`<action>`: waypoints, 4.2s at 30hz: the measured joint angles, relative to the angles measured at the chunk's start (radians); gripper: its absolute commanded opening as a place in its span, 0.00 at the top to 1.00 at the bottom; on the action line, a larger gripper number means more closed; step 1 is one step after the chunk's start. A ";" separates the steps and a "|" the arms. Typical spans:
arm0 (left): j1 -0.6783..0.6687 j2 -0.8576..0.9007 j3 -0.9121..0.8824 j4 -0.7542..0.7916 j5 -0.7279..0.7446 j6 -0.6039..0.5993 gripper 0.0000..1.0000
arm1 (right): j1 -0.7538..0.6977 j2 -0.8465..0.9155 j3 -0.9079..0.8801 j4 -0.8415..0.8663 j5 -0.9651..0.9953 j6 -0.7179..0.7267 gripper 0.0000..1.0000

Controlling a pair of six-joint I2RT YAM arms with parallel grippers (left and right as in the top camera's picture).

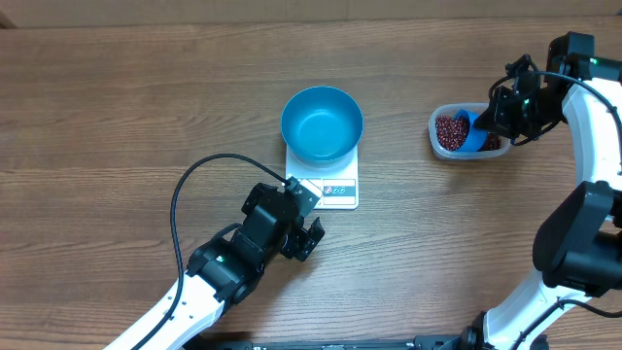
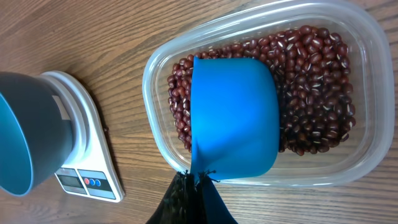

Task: Scoop item into bowl and weigh 150g on scale
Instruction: 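Drag the scoop through the beans and lift it out filled, then carry the filled scoop with the right gripper over the teal bowl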

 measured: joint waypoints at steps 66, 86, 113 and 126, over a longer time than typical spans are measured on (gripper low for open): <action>0.000 0.000 0.000 0.000 0.000 0.000 0.01 | -0.095 0.076 0.003 -0.081 -0.167 0.064 0.96; 0.000 0.000 0.000 0.000 0.000 0.000 0.00 | -0.241 0.076 0.003 -0.119 -0.325 -0.019 0.96; 0.000 0.000 0.000 0.000 0.000 0.000 0.00 | -0.269 0.076 0.003 -0.181 -0.568 -0.146 0.96; 0.000 0.000 0.000 0.000 0.000 0.000 0.00 | -0.208 0.075 0.003 -0.204 -0.668 -0.172 0.96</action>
